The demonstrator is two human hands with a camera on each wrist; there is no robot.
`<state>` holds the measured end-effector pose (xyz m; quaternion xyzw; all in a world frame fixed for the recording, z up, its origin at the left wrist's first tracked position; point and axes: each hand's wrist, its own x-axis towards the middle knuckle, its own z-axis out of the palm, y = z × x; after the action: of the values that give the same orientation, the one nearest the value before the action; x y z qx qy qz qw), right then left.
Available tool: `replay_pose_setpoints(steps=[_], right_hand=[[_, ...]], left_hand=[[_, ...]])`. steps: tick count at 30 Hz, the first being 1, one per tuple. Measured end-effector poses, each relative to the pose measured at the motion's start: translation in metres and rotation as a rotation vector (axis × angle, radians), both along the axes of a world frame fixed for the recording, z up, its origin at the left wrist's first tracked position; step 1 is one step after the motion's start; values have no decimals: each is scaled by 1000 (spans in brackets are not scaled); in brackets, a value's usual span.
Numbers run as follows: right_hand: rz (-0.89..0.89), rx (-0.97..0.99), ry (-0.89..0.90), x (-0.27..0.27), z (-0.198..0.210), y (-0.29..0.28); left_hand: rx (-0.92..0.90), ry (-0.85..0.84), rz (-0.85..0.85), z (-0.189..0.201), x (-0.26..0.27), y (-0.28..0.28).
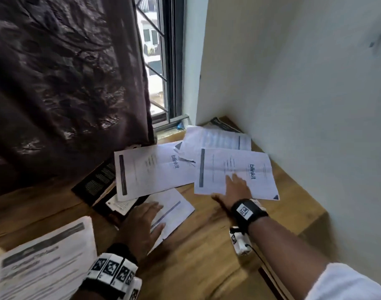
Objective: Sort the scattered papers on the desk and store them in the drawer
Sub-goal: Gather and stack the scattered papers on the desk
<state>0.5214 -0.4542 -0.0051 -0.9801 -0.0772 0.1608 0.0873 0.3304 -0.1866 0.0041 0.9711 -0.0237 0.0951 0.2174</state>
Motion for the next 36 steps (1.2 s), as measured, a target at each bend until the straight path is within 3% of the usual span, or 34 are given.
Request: replay_pose_setpoints(steps=[6, 9, 12, 14, 16, 18, 20, 23, 25, 27, 29, 31, 32, 34, 36], right_hand=[[159, -61, -110, -12, 15, 11], [77, 91, -139, -18, 34, 9], [123, 311, -351, -34, 49, 11], [287, 511, -486, -48, 59, 19], [542, 607, -598, -66, 68, 37], [734, 603, -697, -82, 77, 59], [885, 590, -742, -103, 82, 86], [1075, 608, -768, -136, 86, 125], [1163, 631, -749, -157, 84, 148], [1197, 622, -703, -180, 80, 170], [1122, 649, -615, -198, 70, 187], [869, 731, -482, -211, 58, 201], [688, 787, -346, -215, 52, 204], [333, 898, 96, -234, 48, 213], [30, 1011, 471, -254, 48, 220]], left_hand=[[-84, 4, 38, 0, 10, -8], [-231, 13, 91, 13, 5, -2], [-438, 69, 198, 32, -7, 15], [-622, 151, 310, 41, -19, 32], [-798, 131, 353, 54, -35, 51], [-1035, 92, 378, 73, -47, 62], [-1321, 60, 537, 84, -67, 85], [-1644, 188, 578, 85, -108, 125], [-1568, 259, 564, 86, -139, 140], [-1357, 261, 548, 83, -170, 146], [-1115, 298, 526, 69, -195, 153], [-971, 340, 475, 54, -221, 161], [-935, 357, 459, 42, -230, 164], [-868, 367, 467, 31, -246, 166], [-925, 280, 514, 20, -258, 163]])
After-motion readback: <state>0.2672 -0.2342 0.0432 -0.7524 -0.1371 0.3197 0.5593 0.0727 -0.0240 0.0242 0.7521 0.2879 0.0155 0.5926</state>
